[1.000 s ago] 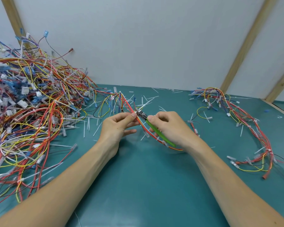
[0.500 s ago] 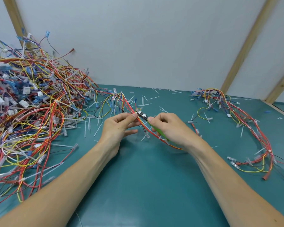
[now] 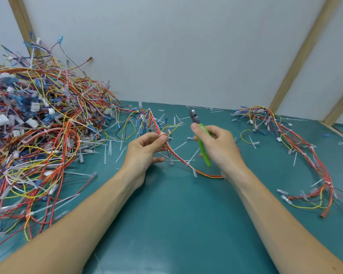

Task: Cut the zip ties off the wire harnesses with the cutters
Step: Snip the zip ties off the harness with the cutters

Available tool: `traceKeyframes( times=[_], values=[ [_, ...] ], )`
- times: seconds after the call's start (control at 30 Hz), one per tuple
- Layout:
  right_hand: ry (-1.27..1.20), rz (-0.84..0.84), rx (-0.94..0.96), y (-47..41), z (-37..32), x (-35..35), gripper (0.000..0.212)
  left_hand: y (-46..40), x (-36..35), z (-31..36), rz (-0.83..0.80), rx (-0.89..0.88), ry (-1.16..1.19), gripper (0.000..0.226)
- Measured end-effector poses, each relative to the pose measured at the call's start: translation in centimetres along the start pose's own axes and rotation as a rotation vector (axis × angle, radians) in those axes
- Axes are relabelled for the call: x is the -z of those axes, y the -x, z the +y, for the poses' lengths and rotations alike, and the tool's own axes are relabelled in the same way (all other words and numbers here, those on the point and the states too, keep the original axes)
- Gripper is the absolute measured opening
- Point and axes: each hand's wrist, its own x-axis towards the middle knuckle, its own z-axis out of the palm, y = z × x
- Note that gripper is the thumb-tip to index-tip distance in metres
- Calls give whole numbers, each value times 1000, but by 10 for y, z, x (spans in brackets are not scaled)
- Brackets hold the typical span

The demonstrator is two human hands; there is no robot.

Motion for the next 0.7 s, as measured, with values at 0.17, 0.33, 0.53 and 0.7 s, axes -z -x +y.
traceKeyframes(
  times=[0.17, 0.33, 0.53, 0.7],
  values=[
    [-14, 150, 31, -11, 8, 11, 16, -1, -1, 2, 65, -3, 43, 9],
    [29, -78, -62, -8, 8, 12, 20, -6, 6, 6, 147, -28, 72, 12],
    [186, -341, -93, 1, 13, 0, 23, -8, 10, 7, 132, -9, 153, 8],
    [275, -352, -9, 3, 17, -5, 21, -7, 10, 10, 93, 1, 202, 6]
  ],
)
